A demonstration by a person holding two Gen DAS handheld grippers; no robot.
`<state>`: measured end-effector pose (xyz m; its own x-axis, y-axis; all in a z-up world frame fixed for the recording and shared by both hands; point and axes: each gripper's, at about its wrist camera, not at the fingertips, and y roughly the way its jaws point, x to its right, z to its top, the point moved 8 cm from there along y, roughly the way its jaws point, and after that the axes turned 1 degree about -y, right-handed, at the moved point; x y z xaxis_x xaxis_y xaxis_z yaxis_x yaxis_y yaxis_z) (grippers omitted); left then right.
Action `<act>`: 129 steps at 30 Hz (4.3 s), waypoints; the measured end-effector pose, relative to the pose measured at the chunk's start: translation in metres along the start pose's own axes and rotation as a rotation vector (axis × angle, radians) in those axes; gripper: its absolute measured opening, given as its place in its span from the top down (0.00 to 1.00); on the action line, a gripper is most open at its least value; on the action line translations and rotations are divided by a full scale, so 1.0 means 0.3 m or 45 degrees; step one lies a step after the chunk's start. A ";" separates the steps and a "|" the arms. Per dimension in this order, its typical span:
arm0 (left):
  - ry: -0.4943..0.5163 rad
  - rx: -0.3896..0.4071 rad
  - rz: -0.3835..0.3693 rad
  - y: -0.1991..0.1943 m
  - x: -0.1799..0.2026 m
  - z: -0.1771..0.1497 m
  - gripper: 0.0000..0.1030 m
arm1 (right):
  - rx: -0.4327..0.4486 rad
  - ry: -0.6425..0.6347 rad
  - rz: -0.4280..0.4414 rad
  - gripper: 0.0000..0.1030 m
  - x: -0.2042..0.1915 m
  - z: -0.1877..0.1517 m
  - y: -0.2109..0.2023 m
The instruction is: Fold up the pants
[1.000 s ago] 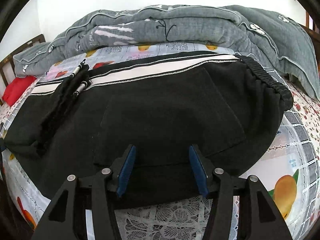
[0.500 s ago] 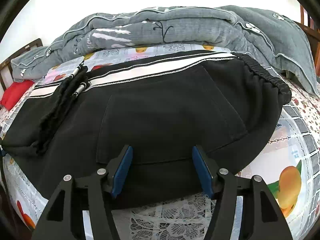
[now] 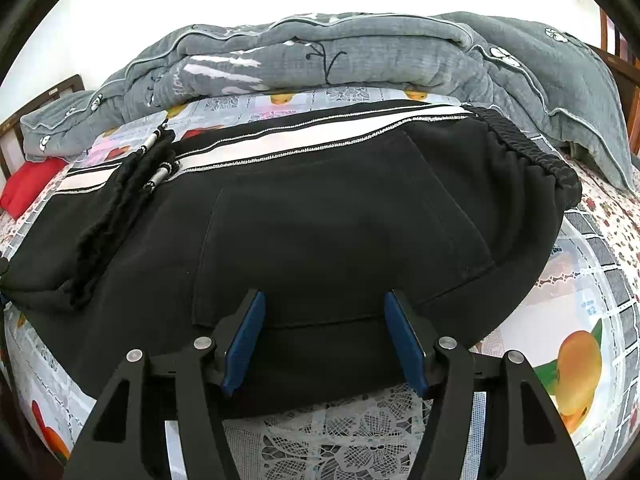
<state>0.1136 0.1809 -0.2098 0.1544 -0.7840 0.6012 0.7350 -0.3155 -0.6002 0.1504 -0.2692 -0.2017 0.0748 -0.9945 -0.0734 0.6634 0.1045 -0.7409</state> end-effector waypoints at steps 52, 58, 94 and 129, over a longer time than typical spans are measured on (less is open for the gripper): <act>0.511 0.211 0.162 -0.020 0.667 0.100 0.87 | 0.020 0.132 0.203 0.38 0.195 0.068 -0.187; 0.675 0.057 -0.029 0.168 0.964 -0.098 0.87 | 0.020 0.146 0.081 0.38 0.338 0.038 -0.260; 0.684 -0.194 0.027 0.217 0.587 -0.392 0.18 | -0.055 0.378 0.747 0.85 -0.044 0.206 -0.045; 0.969 -0.161 0.020 0.154 0.773 -0.481 0.14 | 0.195 0.121 -0.048 0.76 0.608 0.218 -0.237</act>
<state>0.0881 -0.0925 -0.1741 -0.3660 -0.9261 0.0916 0.6483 -0.3243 -0.6889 0.1655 -0.4575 -0.1188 -0.0181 -0.9931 -0.1157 0.7706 0.0599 -0.6345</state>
